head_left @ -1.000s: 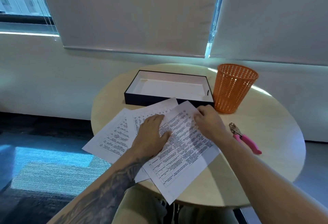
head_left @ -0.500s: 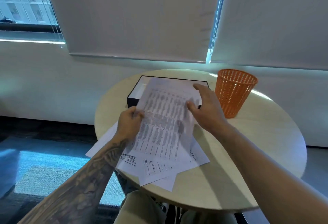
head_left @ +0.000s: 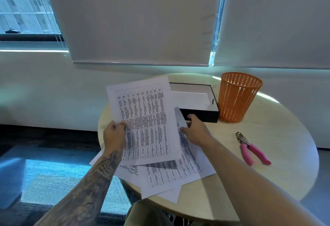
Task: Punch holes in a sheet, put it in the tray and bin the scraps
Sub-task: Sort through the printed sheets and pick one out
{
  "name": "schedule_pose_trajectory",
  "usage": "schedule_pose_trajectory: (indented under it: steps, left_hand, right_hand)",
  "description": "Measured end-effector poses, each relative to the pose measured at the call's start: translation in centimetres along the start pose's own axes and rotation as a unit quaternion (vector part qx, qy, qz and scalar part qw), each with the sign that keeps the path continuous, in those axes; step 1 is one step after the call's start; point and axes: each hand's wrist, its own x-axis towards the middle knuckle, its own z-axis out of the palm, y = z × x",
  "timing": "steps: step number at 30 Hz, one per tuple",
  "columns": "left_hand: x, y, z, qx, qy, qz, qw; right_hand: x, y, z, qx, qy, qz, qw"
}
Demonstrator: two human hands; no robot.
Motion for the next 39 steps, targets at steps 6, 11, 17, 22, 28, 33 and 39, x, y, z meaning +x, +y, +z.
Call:
schedule_pose_trajectory:
  steps: [6, 11, 17, 22, 28, 33, 39]
  left_hand:
    - [0.0, -0.3, 0.0, 0.018, -0.019, 0.006, 1.000]
    - [-0.1, -0.3, -0.1, 0.034, -0.024, 0.005, 0.999]
    - [0.7, -0.1, -0.6, 0.057, 0.008, -0.007, 0.998]
    - [1.3, 0.3, -0.1, 0.048, 0.051, -0.034, 0.997]
    - [0.9, 0.4, 0.8, 0.046, 0.078, -0.041, 0.995]
    - [-0.1, 1.7, 3.0, 0.037, 0.011, 0.001, 0.999]
    - [-1.4, 4.0, 5.3, -0.004, -0.118, -0.008, 0.993]
  right_hand:
    - [-0.9, 0.8, -0.9, 0.048, 0.040, 0.002, 0.998]
    - [-2.2, 1.9, -3.2, 0.137, 0.100, -0.004, 0.986]
    - [-3.1, 3.8, -5.6, 0.145, 0.149, 0.029, 0.978]
    - [-4.2, 4.2, -7.6, 0.158, 0.206, 0.060, 0.964]
    - [-4.9, 4.2, -8.7, 0.244, 0.253, 0.048, 0.935]
    - [-4.6, 3.2, -8.8, 0.302, 0.253, 0.020, 0.919]
    - [-3.8, 1.8, -8.8, 0.334, 0.202, 0.000, 0.921]
